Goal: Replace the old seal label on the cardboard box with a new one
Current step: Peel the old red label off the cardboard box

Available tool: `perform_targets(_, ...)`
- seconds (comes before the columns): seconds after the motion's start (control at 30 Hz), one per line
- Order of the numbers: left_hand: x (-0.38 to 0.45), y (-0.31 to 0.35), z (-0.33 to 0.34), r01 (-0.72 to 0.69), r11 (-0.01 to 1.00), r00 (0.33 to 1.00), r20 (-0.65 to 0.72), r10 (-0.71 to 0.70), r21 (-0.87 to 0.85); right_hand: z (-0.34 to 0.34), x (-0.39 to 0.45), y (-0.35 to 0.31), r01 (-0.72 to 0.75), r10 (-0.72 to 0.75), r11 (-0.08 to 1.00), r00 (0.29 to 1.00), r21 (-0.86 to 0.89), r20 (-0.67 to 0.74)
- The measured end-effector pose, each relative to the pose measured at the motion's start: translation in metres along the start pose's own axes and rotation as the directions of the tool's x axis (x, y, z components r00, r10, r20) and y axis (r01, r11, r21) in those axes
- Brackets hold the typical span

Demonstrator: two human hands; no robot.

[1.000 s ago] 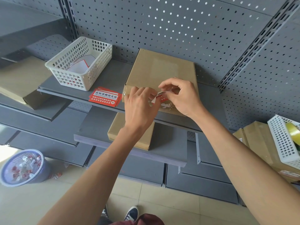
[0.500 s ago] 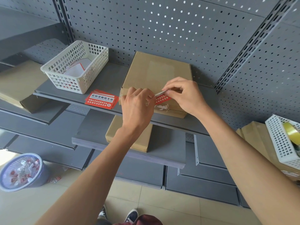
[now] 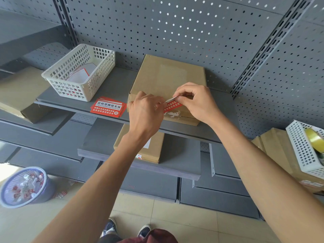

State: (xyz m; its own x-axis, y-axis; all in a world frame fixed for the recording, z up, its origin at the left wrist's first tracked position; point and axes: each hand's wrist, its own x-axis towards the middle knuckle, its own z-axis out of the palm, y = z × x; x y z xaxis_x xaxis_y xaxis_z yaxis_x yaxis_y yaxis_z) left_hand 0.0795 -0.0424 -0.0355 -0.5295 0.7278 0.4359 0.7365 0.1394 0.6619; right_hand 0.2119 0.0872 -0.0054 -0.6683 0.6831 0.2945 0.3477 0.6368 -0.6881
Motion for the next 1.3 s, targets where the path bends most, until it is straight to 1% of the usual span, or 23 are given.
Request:
perform_targets(0.27,0.003,0.008,-0.007,0.075,0.995,0.995,0.065,-0.07,-0.069,0.001,0.001,0.001,-0.03,0.03,0.999,1.0,0.036,-0.005)
perform_targets(0.37,0.005,0.009,-0.008,0.13,0.986,0.989,0.083,-0.122,-0.107,-0.002,0.001,0.0,-0.068,0.068,0.991,0.998,0.111,0.002)
perform_targets(0.4,0.006,0.009,-0.009,0.145,0.982,0.987,0.088,-0.135,-0.123,-0.004,0.0,-0.002,-0.075,0.078,0.986,0.997,0.149,-0.018)
perform_targets(0.47,0.009,0.01,-0.012,0.168,0.976,0.982,0.112,-0.153,-0.14,-0.005,-0.011,-0.008,-0.07,0.103,0.968,0.986,0.239,-0.131)
perform_targets(0.57,0.013,0.013,-0.017,0.229,0.96,0.966,0.163,-0.202,-0.164,0.006,-0.05,-0.024,-0.009,0.15,0.936,0.915,0.353,-0.374)
perform_targets(0.6,0.014,0.014,-0.018,0.249,0.953,0.96,0.173,-0.219,-0.171,0.014,-0.066,-0.027,0.004,0.171,0.922,0.892,0.388,-0.418)
perform_targets(0.63,0.014,0.014,-0.019,0.267,0.946,0.955,0.184,-0.234,-0.182,0.023,-0.081,-0.028,-0.007,0.216,0.898,0.878,0.441,-0.427)
perform_targets(0.67,0.015,0.015,-0.02,0.287,0.937,0.948,0.196,-0.248,-0.199,0.034,-0.094,-0.028,-0.057,0.295,0.858,0.869,0.511,-0.399)
perform_targets(0.7,0.015,0.015,-0.021,0.308,0.926,0.941,0.211,-0.264,-0.217,0.045,-0.103,-0.028,-0.14,0.392,0.802,0.856,0.58,-0.336)
perform_targets(0.77,0.017,0.017,-0.022,0.356,0.9,0.924,0.239,-0.299,-0.25,0.065,-0.109,-0.027,-0.331,0.557,0.646,0.82,0.687,-0.129)
perform_targets(0.8,0.017,0.017,-0.021,0.387,0.882,0.911,0.258,-0.321,-0.269,0.074,-0.108,-0.027,-0.41,0.605,0.566,0.796,0.715,-0.024)
perform_targets(0.87,0.018,0.016,-0.022,0.437,0.842,0.888,0.302,-0.347,-0.316,0.084,-0.097,-0.029,-0.504,0.658,0.413,0.741,0.759,0.135)
perform_targets(0.93,0.02,0.015,-0.022,0.47,0.806,0.873,0.322,-0.366,-0.36,0.086,-0.084,-0.034,-0.545,0.671,0.268,0.697,0.794,0.252)
perform_targets(1.0,0.022,0.012,-0.023,0.51,0.775,0.851,0.352,-0.39,-0.373,0.083,-0.076,-0.039,-0.532,0.663,0.192,0.69,0.825,0.29)
perform_targets(1.03,0.023,0.01,-0.024,0.534,0.757,0.835,0.376,-0.402,-0.376,0.082,-0.075,-0.04,-0.501,0.672,0.193,0.694,0.844,0.259)
perform_targets(1.07,0.024,0.01,-0.024,0.555,0.739,0.82,0.398,-0.411,-0.381,0.082,-0.076,-0.041,-0.454,0.685,0.255,0.708,0.854,0.172)
perform_targets(1.1,0.025,0.01,-0.025,0.574,0.719,0.807,0.421,-0.415,-0.391,0.083,-0.079,-0.041,-0.406,0.689,0.393,0.724,0.826,0.028)
perform_targets(1.13,0.027,0.01,-0.026,0.591,0.696,0.795,0.44,-0.416,-0.409,0.085,-0.083,-0.038,-0.353,0.647,0.584,0.746,0.731,-0.157)
perform_targets(1.17,0.029,0.011,-0.028,0.608,0.667,0.784,0.458,-0.419,-0.43,0.086,-0.086,-0.035,-0.295,0.54,0.774,0.77,0.56,-0.341)
perform_targets(1.2,0.03,0.011,-0.028,0.627,0.641,0.77,0.476,-0.424,-0.442,0.087,-0.089,-0.034,-0.238,0.391,0.905,0.794,0.353,-0.466)
perform_targets(1.23,0.031,0.01,-0.029,0.644,0.624,0.756,0.496,-0.428,-0.442,0.089,-0.089,-0.033,-0.184,0.242,0.97,0.818,0.161,-0.521)
perform_targets(1.27,0.033,0.009,-0.029,0.657,0.616,0.742,0.514,-0.43,-0.434,0.091,-0.088,-0.032,-0.128,0.112,0.992,0.837,0.008,-0.536)
perform_targets(1.3,0.033,0.009,-0.029,0.666,0.609,0.733,0.528,-0.429,-0.43,0.091,-0.084,-0.032,-0.084,0.018,0.991,0.846,-0.1,-0.532)
